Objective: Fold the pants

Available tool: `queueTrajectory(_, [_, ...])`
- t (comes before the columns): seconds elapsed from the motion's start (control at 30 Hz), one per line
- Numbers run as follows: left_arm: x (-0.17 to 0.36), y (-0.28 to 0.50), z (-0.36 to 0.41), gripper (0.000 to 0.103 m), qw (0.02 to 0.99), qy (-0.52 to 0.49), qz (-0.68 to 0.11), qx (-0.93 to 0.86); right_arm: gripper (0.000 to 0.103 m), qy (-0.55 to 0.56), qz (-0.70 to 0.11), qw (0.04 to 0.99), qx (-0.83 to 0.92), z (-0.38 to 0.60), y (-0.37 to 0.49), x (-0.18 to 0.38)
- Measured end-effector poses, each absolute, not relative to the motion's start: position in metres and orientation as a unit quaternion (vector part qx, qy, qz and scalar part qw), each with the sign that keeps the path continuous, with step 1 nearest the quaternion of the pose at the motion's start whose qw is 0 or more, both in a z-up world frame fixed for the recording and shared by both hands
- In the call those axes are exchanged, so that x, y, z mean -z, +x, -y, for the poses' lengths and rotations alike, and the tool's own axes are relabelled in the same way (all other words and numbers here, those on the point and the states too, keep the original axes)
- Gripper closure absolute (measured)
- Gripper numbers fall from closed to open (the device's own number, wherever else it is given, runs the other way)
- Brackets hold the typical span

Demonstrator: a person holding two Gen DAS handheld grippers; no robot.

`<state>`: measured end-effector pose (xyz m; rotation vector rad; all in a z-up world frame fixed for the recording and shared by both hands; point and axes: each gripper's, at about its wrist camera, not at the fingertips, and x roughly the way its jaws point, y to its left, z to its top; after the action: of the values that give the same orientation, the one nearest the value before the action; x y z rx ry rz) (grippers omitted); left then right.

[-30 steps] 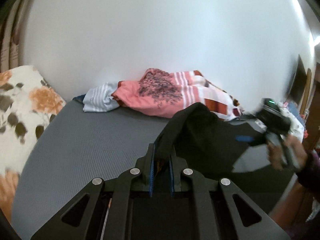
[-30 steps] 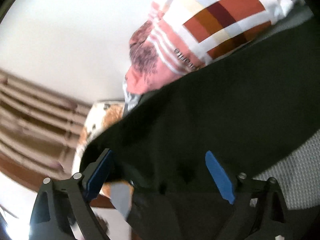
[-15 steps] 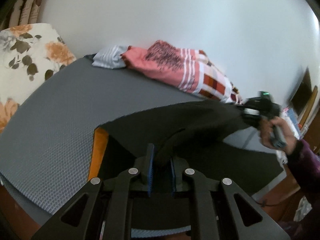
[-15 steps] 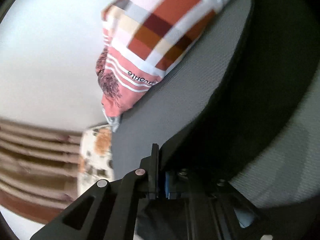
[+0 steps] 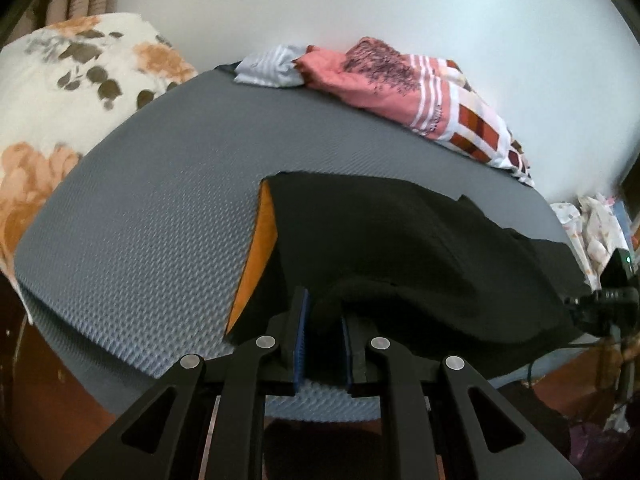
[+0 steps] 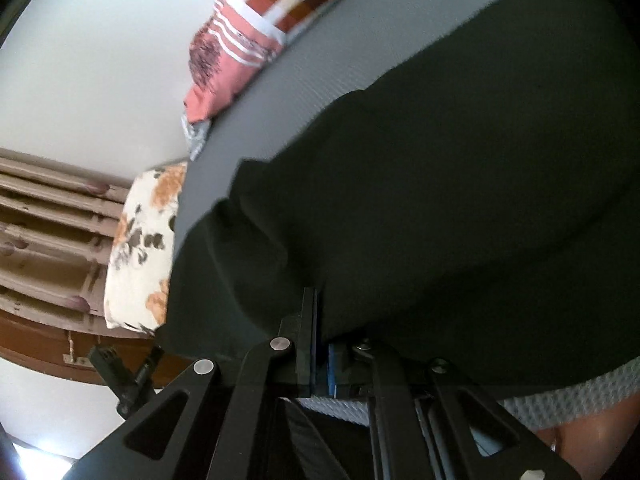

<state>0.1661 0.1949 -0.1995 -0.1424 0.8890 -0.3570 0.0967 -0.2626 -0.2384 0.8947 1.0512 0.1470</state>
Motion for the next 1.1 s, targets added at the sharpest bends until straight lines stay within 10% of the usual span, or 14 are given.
queueTrajectory(0.7, [0.142, 0.13, -0.212, 0.063, 0.941, -0.018, -0.337, 0.024, 0.096, 0.438, -0.488, 0.75, -0.085, 0.253, 0.072, 0.27])
queueTrajectory(1.1, [0.223, 0.155, -0.069, 0.063, 0.853, 0.024, -0.475, 0.216, 0.078, 0.496, -0.412, 0.758, -0.097, 0.3, 0.055, 0.263])
